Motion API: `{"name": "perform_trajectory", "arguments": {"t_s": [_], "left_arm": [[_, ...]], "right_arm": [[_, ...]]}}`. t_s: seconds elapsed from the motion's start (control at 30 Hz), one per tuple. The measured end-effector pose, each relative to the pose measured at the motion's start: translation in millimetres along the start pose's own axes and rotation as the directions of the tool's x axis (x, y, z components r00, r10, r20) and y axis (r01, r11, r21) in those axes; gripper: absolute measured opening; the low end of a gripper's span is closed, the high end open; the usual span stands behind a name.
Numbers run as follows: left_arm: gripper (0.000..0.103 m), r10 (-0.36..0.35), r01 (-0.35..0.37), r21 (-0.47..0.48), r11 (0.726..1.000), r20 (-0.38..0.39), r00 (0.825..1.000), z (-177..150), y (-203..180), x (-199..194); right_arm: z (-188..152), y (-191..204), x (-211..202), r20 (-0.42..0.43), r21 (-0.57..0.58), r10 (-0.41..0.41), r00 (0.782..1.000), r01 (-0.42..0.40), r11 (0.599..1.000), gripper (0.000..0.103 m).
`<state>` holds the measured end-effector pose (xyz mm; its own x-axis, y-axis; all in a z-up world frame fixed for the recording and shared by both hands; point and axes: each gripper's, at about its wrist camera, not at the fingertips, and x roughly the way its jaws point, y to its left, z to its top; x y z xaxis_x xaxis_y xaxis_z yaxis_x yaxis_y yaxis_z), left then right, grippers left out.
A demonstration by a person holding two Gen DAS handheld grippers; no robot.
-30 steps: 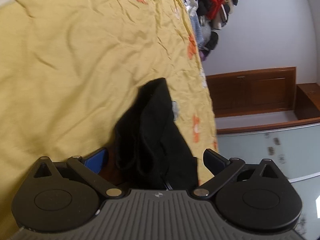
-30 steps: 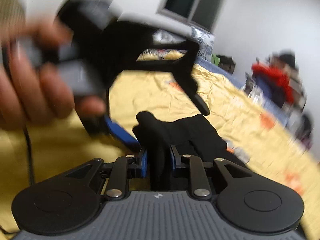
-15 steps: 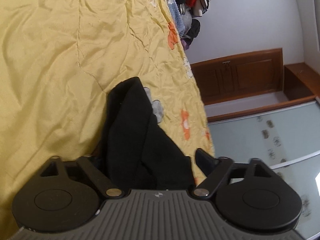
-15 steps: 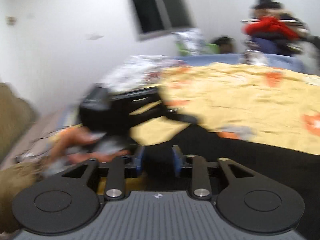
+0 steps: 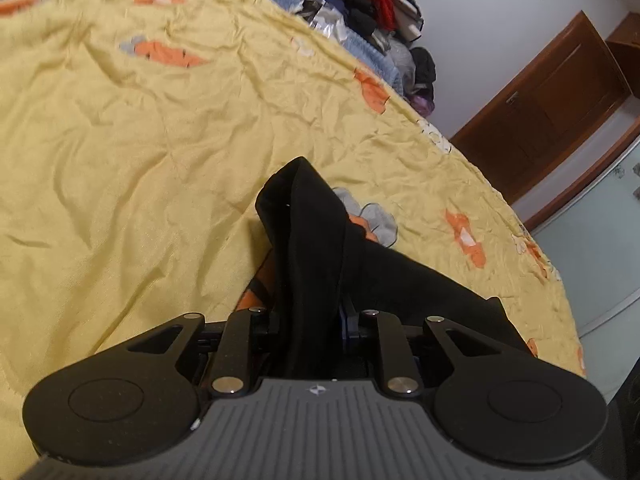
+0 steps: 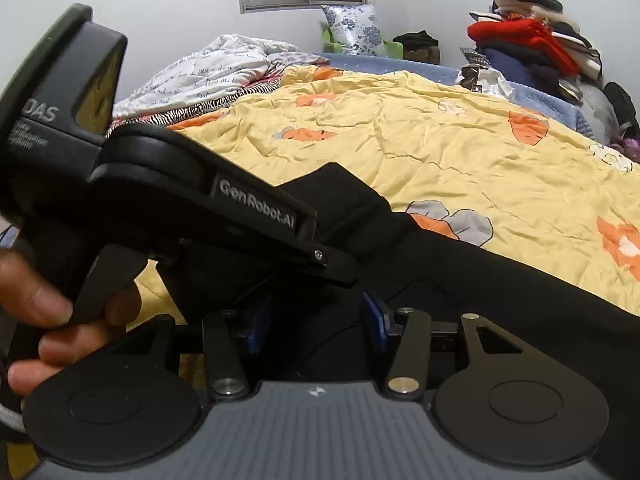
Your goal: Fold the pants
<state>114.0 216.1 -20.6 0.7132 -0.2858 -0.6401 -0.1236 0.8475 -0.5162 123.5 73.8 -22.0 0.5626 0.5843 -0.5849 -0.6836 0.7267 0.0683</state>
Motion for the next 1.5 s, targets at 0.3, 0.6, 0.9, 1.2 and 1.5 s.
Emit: {"name": "perform_trajectory", "arguments": {"t_s": [0.3,0.6,0.9,1.2,1.5], "left_arm": [[0.022,0.0,-0.022,0.157,0.987,0.138,0.99,-13,-67,-48],[0.022,-0.006,-0.042,0.239,0.97,0.199,0.98,-40,-126,-62],[0.022,-0.118,0.023,0.431,0.902,0.196,0.973,-81,-216,-59],[0.026,-0.253,0.169,0.566,0.807,0.072,0.965,-136,-308,-24],[0.026,-0.323,0.297,0.606,0.738,-0.069,0.944,-187,-367,27]], "right_arm": [[-23,-54,-89,0.123,0.185,-0.086,0.989,0.062,0.981,0.05],[-37,-64,-93,0.228,0.332,-0.012,0.974,-0.067,0.941,0.053],[-63,-102,-150,0.301,0.442,-0.072,0.951,-0.072,0.894,0.053],[-120,-160,-223,0.351,0.594,-0.178,0.919,-0.072,0.801,0.053],[-167,-201,-265,0.341,0.681,-0.258,0.904,-0.049,0.73,0.052]]}}
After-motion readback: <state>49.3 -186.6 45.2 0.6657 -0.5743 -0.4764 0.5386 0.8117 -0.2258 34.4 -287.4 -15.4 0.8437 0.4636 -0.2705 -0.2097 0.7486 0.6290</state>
